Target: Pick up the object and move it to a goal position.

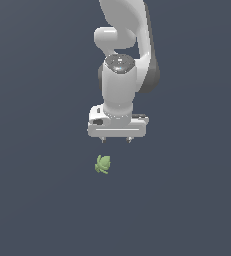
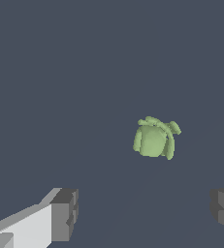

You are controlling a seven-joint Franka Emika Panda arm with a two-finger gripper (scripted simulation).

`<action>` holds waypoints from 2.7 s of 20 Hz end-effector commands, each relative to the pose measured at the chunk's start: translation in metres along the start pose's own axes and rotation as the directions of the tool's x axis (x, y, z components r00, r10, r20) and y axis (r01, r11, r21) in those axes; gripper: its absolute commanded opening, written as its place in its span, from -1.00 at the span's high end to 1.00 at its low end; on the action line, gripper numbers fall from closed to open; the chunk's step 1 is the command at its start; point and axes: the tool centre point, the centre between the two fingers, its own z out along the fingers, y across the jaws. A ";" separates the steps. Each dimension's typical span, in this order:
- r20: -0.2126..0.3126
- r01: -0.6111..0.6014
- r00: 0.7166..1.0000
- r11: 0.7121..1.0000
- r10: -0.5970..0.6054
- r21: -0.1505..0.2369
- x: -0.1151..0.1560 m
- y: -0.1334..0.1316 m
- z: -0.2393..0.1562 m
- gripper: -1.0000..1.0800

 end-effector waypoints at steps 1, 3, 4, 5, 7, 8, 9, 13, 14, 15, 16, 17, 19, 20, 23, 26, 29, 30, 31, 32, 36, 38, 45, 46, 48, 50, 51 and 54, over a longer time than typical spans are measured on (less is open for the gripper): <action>0.007 -0.016 1.000 1.000 0.016 0.001 0.003 0.005 0.008 -0.92; 0.014 -0.034 0.999 0.999 0.034 0.003 0.006 0.011 0.017 -0.92; 0.018 -0.044 0.999 0.999 0.043 0.004 0.008 0.014 0.022 -0.92; 0.023 -0.054 0.998 0.999 0.054 0.004 0.010 0.017 0.027 -0.92; 0.033 -0.078 0.996 0.997 0.078 0.006 0.014 0.025 0.040 -0.92; 0.038 -0.091 0.995 0.996 0.091 0.007 0.016 0.029 0.046 -0.92; 0.043 -0.104 0.994 0.995 0.103 0.007 0.017 0.033 0.053 -0.92; 0.060 -0.144 0.988 0.989 0.144 0.008 0.022 0.047 0.076 -0.92; 0.063 -0.152 0.986 0.988 0.152 0.008 0.023 0.049 0.080 -0.92; 0.066 -0.160 0.985 0.987 0.159 0.008 0.024 0.052 0.084 -0.92; 0.069 -0.166 0.984 0.986 0.165 0.008 0.024 0.054 0.088 -0.92; 0.071 -0.171 0.983 0.985 0.170 0.008 0.025 0.056 0.091 -0.92; 0.075 -0.180 0.981 0.984 0.178 0.008 0.025 0.058 0.096 -0.92; 0.076 -0.183 0.980 0.983 0.181 0.008 0.025 0.059 0.097 -0.92; 0.078 -0.186 0.980 0.982 0.185 0.008 0.026 0.061 0.100 -0.92; 0.078 -0.184 0.980 0.983 0.183 0.007 0.025 0.060 0.100 -0.92; 0.078 -0.184 0.980 0.983 0.183 0.007 0.024 0.060 0.108 -0.92; 0.078 -0.185 0.980 0.983 0.184 0.007 0.024 0.060 0.112 -0.92; 0.078 -0.185 0.980 0.983 0.184 0.007 0.023 0.060 0.117 -0.92; 0.078 -0.185 0.980 0.983 0.184 0.007 0.023 0.060 0.123 -0.92; 0.078 -0.186 0.980 0.982 0.185 0.008 0.021 0.060 0.143 -0.92; 0.078 -0.186 0.980 0.982 0.185 0.008 0.021 0.060 0.148 -0.92; 0.078 -0.186 0.980 0.982 0.185 0.008 0.022 0.060 0.150 1.00; 0.078 -0.186 0.980 0.982 0.185 0.008 0.022 0.060 0.150 1.00; 0.078 -0.186 0.980 0.982 0.185 0.008 0.022 0.060 0.150 1.00; 0.078 -0.186 0.980 0.982 0.185 0.008 0.022 0.060 0.150 1.00; 0.078 -0.186 0.980 0.982 0.185 0.008 0.022 0.060 0.150 1.00; 0.078 -0.186 0.980 0.982 0.185 0.008 0.022 0.060 0.149 1.00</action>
